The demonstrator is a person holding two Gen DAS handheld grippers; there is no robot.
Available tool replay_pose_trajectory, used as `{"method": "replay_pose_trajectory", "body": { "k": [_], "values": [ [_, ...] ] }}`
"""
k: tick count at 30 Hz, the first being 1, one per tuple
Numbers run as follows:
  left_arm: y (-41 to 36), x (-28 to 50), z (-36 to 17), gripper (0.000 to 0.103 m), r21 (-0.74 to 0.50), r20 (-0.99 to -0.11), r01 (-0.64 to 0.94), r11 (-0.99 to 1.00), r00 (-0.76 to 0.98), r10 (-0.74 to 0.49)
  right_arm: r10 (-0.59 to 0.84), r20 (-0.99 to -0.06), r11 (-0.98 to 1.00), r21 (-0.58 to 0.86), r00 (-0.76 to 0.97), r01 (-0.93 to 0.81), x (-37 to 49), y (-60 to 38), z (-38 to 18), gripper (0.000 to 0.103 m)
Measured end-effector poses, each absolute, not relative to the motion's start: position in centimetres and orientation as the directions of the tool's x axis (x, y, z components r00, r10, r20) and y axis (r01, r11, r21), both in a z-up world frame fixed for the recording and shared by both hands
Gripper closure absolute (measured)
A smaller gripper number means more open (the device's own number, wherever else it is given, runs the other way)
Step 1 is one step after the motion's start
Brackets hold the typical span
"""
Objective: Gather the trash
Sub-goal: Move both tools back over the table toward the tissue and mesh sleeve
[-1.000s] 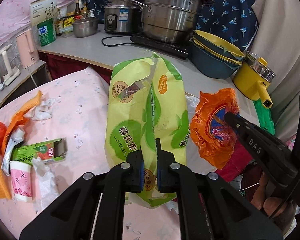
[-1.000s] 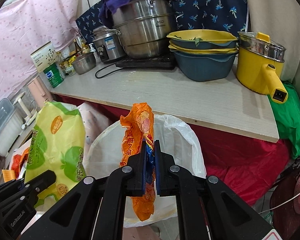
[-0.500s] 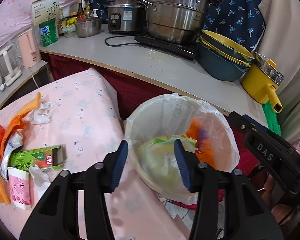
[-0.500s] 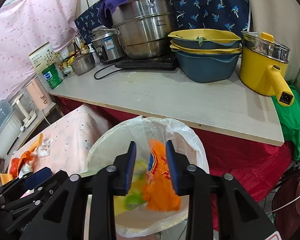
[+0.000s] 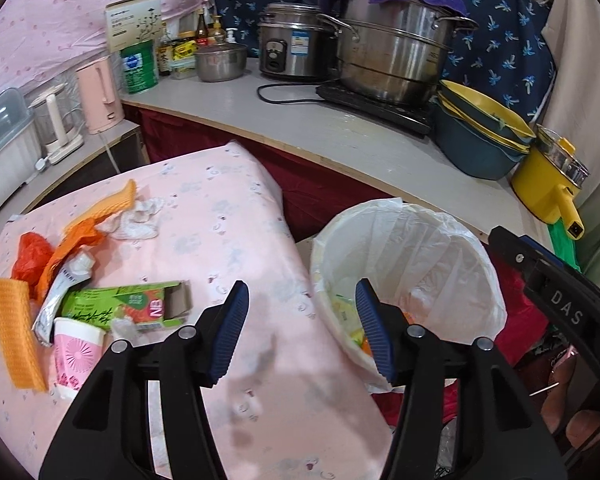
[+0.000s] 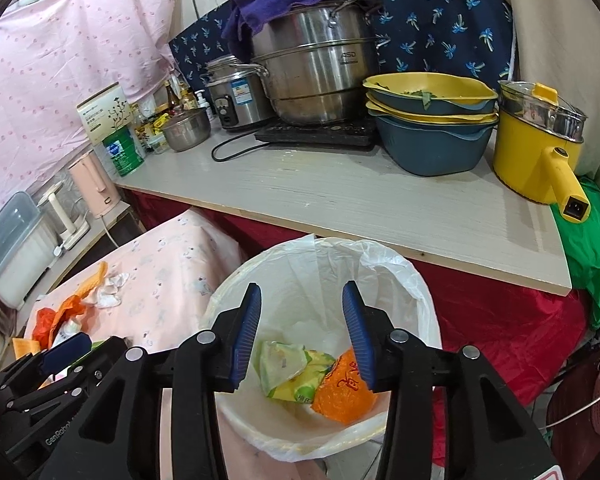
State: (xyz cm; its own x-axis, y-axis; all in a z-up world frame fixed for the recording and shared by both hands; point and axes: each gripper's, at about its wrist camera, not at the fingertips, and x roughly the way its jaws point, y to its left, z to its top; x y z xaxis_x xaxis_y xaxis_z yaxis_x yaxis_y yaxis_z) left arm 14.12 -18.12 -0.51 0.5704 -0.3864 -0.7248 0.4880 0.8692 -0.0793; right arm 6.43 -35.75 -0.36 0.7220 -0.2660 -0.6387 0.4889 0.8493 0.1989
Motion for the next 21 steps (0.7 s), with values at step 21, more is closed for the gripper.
{"method": "replay_pose_trajectory", "body": {
  "k": [21],
  "values": [
    [-3.9,13.5,-0.4,0.049,-0.042,-0.722,0.232,0.972,0.665,-0.190,-0.096,-0.642,0.949,0.170,0.760,0.264,8.2,-23.1,0.7,0.054]
  ]
}}
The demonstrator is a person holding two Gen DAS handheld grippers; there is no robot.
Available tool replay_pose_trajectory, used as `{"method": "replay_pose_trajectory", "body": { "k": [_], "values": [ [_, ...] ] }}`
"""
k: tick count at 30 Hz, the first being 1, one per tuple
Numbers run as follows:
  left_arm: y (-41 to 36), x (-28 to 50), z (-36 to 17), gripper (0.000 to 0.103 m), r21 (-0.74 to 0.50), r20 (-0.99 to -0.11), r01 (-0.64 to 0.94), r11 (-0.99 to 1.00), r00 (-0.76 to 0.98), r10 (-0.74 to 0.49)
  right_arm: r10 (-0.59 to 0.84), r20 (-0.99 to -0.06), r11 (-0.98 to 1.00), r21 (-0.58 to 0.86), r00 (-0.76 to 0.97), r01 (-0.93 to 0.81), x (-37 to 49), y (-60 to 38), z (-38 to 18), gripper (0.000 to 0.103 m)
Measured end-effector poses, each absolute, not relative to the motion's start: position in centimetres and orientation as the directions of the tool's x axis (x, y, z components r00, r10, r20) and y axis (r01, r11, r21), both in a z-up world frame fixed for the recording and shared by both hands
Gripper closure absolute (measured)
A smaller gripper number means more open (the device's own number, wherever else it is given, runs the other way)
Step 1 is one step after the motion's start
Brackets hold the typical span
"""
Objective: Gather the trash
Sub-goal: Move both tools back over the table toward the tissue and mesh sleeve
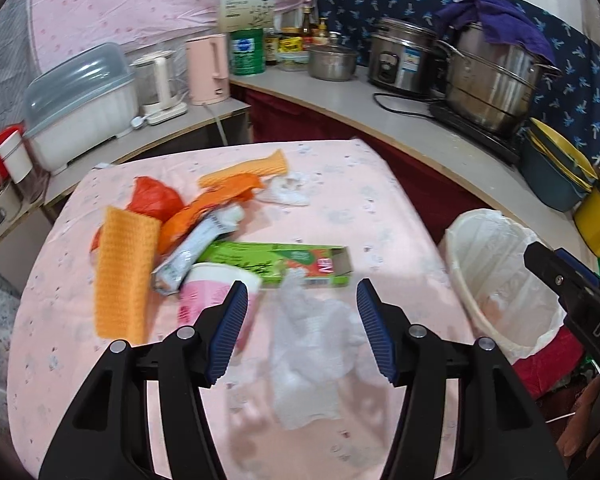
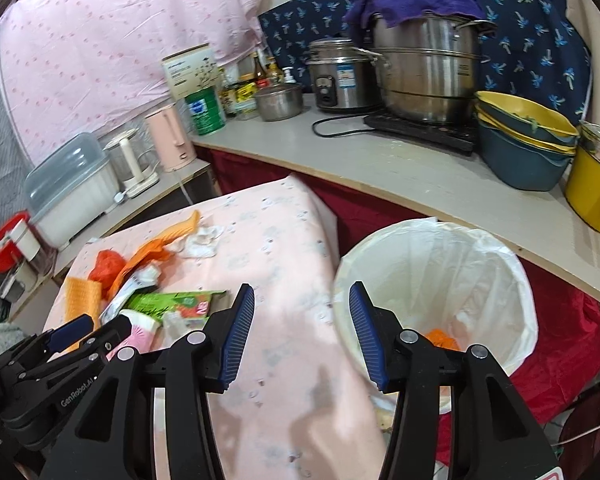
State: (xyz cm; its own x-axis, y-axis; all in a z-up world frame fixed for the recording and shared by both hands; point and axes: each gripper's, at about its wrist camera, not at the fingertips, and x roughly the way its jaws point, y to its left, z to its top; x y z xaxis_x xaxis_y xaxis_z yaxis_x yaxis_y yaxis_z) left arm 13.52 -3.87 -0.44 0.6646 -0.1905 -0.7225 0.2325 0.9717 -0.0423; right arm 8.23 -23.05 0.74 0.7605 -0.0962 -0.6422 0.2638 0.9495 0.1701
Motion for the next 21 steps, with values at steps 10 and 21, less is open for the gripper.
{"method": "replay_pose_trajectory", "body": {
  "k": [10,21],
  "values": [
    [2.7,13.5,-1.2,0.046,-0.016,-0.729,0.123,0.992,0.678,-0.096,-0.021,-0.672,0.973,0.156,0.740,0.170,9.1,-17.1,-0.4,0.054],
    [8.8,14.3,-3.1,0.038,-0.004,-0.748,0.018,1.000,0.664,-0.015,0.036,-0.720,0.984,0.148,0.693,0.102,9.7,-12.6,-3.0,0.049]
  ]
}}
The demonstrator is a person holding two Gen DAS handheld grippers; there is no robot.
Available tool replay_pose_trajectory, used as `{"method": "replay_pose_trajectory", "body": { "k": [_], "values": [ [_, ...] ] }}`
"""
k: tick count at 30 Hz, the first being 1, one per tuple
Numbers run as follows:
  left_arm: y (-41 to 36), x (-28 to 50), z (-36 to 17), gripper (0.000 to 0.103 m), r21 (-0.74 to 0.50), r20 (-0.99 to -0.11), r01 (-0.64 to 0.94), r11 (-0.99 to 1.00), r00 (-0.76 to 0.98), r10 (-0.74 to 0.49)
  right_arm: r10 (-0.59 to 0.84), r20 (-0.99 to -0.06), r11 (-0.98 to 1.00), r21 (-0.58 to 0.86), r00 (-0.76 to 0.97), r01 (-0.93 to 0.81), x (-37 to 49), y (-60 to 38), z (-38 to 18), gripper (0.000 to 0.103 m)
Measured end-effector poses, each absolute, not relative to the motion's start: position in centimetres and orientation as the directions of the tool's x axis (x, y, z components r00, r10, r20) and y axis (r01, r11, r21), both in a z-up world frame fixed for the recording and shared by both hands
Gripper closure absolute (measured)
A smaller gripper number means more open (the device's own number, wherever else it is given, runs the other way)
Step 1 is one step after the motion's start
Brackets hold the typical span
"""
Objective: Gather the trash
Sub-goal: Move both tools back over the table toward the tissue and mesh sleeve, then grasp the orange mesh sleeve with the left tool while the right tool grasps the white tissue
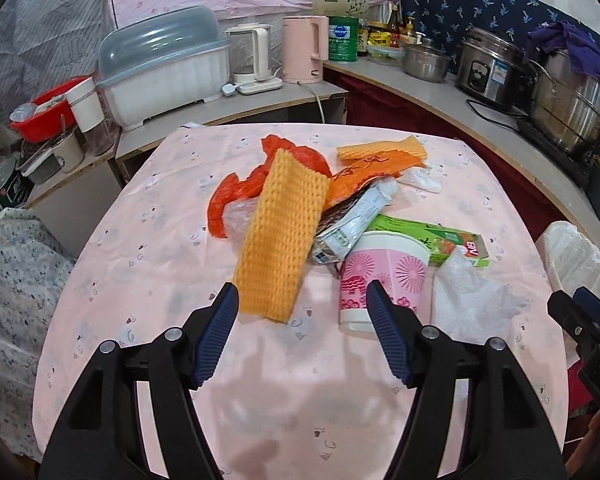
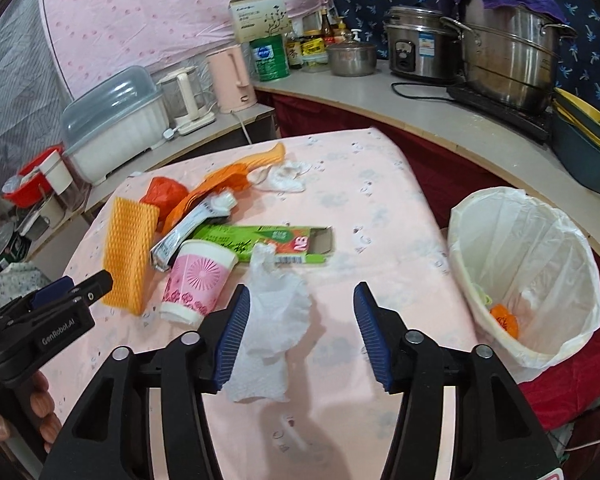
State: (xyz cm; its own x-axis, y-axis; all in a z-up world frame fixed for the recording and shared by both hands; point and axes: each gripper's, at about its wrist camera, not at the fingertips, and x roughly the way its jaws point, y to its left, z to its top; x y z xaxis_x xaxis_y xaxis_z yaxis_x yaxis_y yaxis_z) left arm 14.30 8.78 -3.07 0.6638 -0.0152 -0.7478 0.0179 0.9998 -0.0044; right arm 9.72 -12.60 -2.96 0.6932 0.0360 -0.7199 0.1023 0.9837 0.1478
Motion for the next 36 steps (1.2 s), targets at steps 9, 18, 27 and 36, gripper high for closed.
{"method": "replay_pose_trajectory", "body": {
  "k": [9,18,27,36],
  "values": [
    [11.9,15.4,-4.8,0.026,-0.007,-0.763,-0.017,1.000,0.646,0.006,0.063,-0.759,0.986,0.148,0.648,0.077,10.5,-10.2,-5.6,0.043],
    [13.3,17.1,-6.5,0.024,-0.038,-0.787,-0.026,0.999,0.616,-0.014,0.068,-0.796,0.986,0.145,0.602,0.081,11.6,-9.1,-8.1,0.039],
    [13.4,18.9,-7.7,0.024,-0.062,-0.801,-0.025,0.998,0.598,-0.035,0.053,-0.823,0.989,0.123,0.566,0.086,12.8,-8.8,-9.9,0.039],
    [12.8,19.6,-8.4,0.059,-0.079,-0.814,0.018,0.997,0.575,-0.075,0.046,-0.841,0.990,0.110,0.539,0.087,13.5,-8.7,-11.1,0.043]
  ]
}}
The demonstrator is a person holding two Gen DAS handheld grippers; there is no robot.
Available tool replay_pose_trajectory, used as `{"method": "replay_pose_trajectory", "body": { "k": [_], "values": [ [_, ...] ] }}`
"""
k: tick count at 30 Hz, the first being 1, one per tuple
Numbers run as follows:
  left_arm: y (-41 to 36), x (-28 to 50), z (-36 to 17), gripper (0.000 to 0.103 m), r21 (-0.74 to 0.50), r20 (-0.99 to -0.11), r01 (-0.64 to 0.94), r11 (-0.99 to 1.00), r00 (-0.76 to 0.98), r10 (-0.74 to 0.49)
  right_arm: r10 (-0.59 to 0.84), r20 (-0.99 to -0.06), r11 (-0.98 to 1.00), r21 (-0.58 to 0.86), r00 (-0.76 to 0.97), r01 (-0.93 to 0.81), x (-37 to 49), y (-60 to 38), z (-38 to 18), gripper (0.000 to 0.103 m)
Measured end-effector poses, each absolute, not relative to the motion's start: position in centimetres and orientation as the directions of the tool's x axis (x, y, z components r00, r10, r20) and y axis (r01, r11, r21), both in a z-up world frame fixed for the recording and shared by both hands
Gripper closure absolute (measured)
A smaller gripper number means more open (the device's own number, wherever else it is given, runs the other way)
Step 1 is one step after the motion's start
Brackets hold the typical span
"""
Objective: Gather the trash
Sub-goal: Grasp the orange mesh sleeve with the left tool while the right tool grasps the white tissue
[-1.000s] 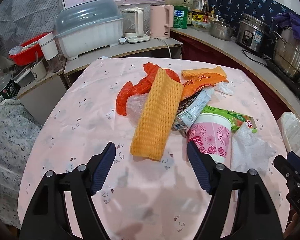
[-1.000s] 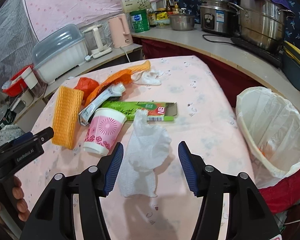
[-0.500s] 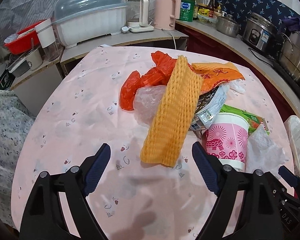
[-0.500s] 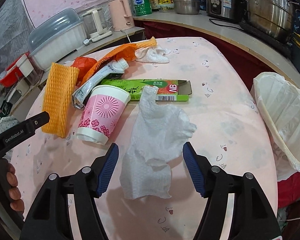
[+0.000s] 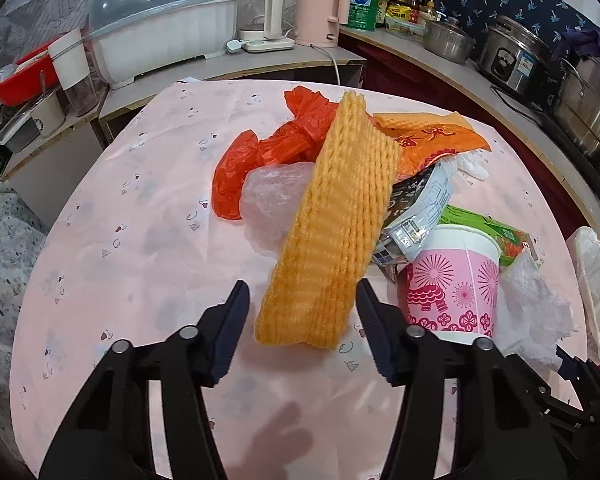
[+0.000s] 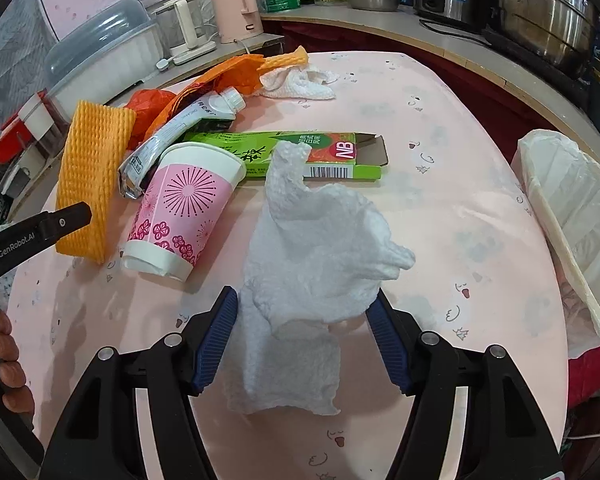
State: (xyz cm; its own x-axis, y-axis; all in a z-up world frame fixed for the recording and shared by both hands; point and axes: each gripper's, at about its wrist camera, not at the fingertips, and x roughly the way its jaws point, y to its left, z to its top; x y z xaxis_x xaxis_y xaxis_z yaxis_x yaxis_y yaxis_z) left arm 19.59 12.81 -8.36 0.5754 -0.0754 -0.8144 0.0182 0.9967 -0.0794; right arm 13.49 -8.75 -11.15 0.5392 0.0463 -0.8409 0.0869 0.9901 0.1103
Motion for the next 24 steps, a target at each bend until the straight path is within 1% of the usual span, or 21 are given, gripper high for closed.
{"method": "replay_pose_trajectory", "body": {
  "k": [1,2,3,4,5,6,7,10,16,24],
  "values": [
    [12.8,19.6,-8.4,0.068,-0.085,-0.817,0.022,0.996,0.570,-0.082,0.047,-0.842,0.990,0.110,0.537,0.085,13.5,-8.7,-11.2,0.047],
    [12.8,19.5,-8.4,0.072,-0.090,-0.820,0.025,0.996,0.566,-0.088,0.052,-0.844,0.990,0.112,0.534,0.082,13.5,-8.7,-11.3,0.050],
    [12.8,19.5,-8.4,0.080,-0.092,-0.821,0.025,0.995,0.563,-0.090,0.058,-0.846,0.990,0.116,0.530,0.078,13.5,-8.7,-11.4,0.057],
    [12.7,19.4,-8.4,0.086,-0.098,-0.821,0.026,0.995,0.562,-0.095,0.062,-0.848,0.990,0.119,0.527,0.075,13.5,-8.6,-11.5,0.065],
    [12.7,19.2,-8.3,0.089,-0.102,-0.821,0.027,0.994,0.563,-0.100,0.067,-0.848,0.990,0.122,0.525,0.071,13.5,-8.6,-11.6,0.067],
    [12.7,19.1,-8.2,0.092,-0.103,-0.819,0.028,0.994,0.565,-0.100,0.069,-0.848,0.990,0.123,0.525,0.069,13.4,-8.6,-11.5,0.071],
    [12.5,18.8,-8.0,0.093,-0.100,-0.816,0.030,0.995,0.569,-0.099,0.072,-0.847,0.990,0.126,0.526,0.066,13.3,-8.5,-11.5,0.077],
    [12.1,18.1,-7.3,0.093,-0.093,-0.806,0.034,0.995,0.584,-0.095,0.086,-0.843,0.988,0.140,0.531,0.062,13.1,-8.6,-11.2,0.090],
    [11.2,16.5,-5.5,0.093,-0.086,-0.785,0.052,0.995,0.611,-0.100,0.099,-0.819,0.986,0.158,0.565,0.057,12.1,-9.1,-9.8,0.096],
    [9.2,14.2,-3.1,0.093,-0.085,-0.758,0.100,0.991,0.640,-0.130,0.097,-0.770,0.981,0.181,0.631,0.070,10.9,-10.4,-6.8,0.096]
  ]
}}
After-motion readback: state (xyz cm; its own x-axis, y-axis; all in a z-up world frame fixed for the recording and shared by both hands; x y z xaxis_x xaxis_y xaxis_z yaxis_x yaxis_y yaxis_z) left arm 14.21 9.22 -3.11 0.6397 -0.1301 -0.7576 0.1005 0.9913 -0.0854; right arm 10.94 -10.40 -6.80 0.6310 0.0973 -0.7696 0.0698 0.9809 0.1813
